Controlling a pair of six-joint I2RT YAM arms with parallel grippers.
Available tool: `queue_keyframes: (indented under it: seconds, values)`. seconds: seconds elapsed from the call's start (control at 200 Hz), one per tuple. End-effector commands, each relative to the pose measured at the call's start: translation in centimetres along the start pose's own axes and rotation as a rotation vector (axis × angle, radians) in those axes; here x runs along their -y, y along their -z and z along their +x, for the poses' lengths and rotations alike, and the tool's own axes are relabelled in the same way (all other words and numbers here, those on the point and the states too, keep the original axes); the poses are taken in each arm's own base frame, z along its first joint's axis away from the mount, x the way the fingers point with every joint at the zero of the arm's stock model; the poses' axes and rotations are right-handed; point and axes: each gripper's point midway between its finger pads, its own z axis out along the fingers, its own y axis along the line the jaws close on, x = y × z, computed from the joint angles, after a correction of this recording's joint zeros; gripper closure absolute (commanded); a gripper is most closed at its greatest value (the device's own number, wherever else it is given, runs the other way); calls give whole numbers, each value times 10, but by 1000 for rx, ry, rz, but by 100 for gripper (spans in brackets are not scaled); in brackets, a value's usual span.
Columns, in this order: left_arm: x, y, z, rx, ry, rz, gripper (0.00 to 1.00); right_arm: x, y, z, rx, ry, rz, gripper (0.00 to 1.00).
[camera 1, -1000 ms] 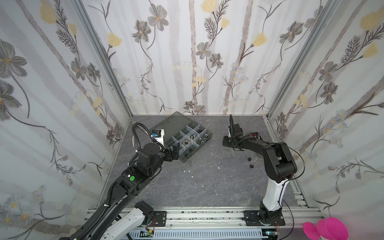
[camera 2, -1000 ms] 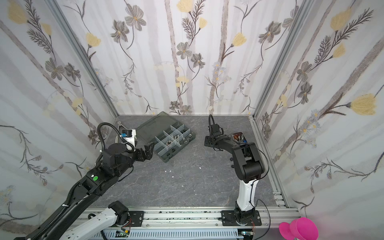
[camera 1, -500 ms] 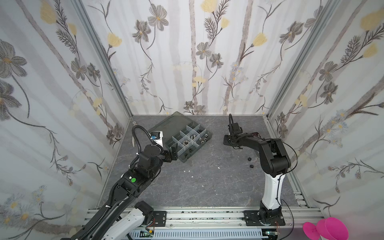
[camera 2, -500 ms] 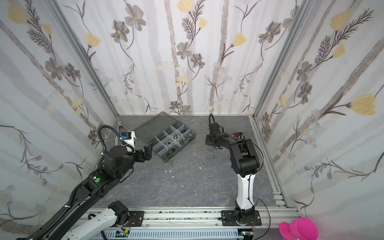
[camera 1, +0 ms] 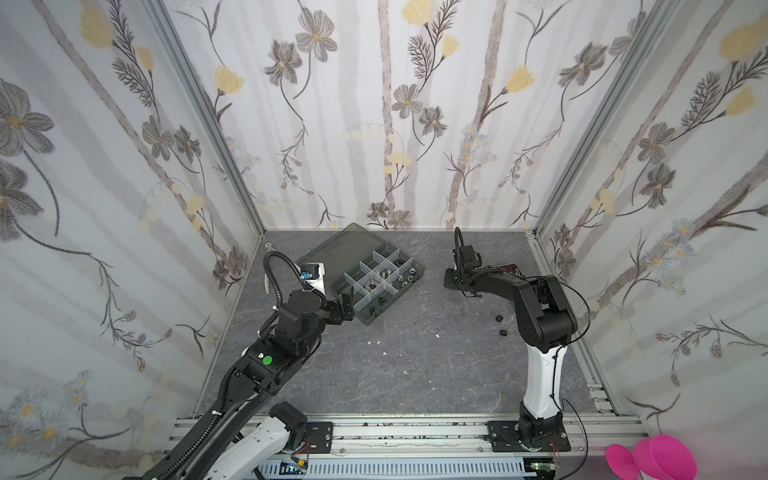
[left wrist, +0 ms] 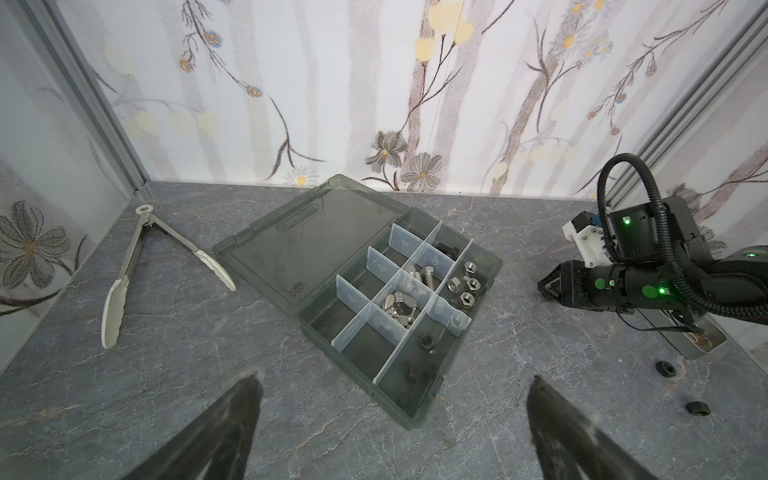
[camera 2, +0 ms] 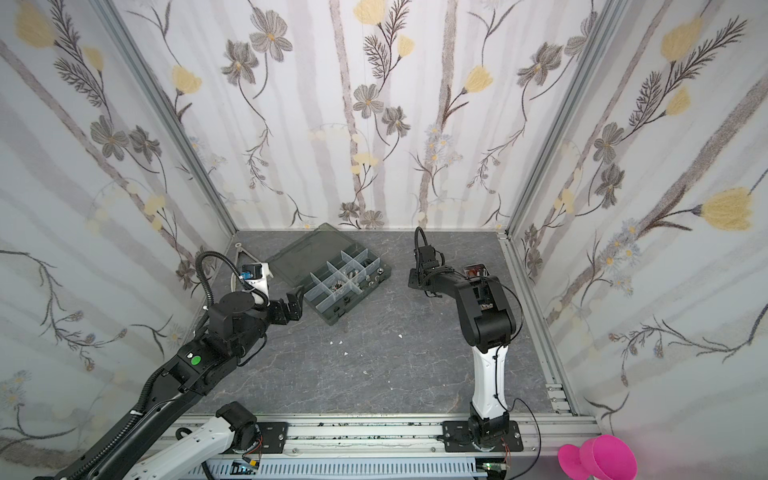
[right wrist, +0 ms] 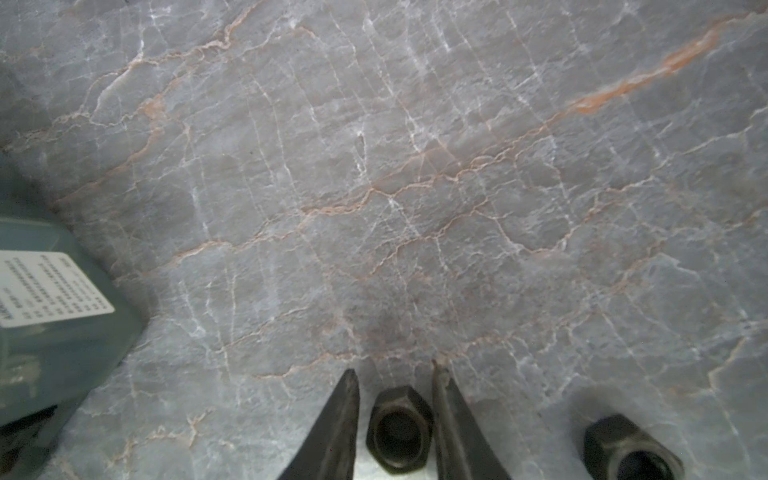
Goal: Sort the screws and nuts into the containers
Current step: 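Lower the right gripper onto a black hex nut and close it, then carry the black hex nut over the organizer with the right gripper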
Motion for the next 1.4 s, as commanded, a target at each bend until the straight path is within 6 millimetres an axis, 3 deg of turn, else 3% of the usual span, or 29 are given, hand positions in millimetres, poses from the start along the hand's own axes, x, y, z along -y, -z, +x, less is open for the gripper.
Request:
queue_keyframes:
  seconds: [0.0,0.315,0.744,0.924,1.064,1.394]
  values:
    - [0,1,-9,38,10,0,0,4,-4,22,-78,0,23,71]
    - [0,2,-9,40,10,1,0,6,-2,26,-88,8,42,69]
    - [-1,2,-7,38,6,-3,0,1,1,28,-86,18,55,88]
    - [-3,2,-8,42,6,-11,0,-7,18,18,-49,24,40,90]
    - [-3,2,-8,43,4,-12,0,-26,33,15,-20,30,-32,90]
    - [-6,1,-6,41,-1,-32,0,-103,74,19,31,74,-225,90]
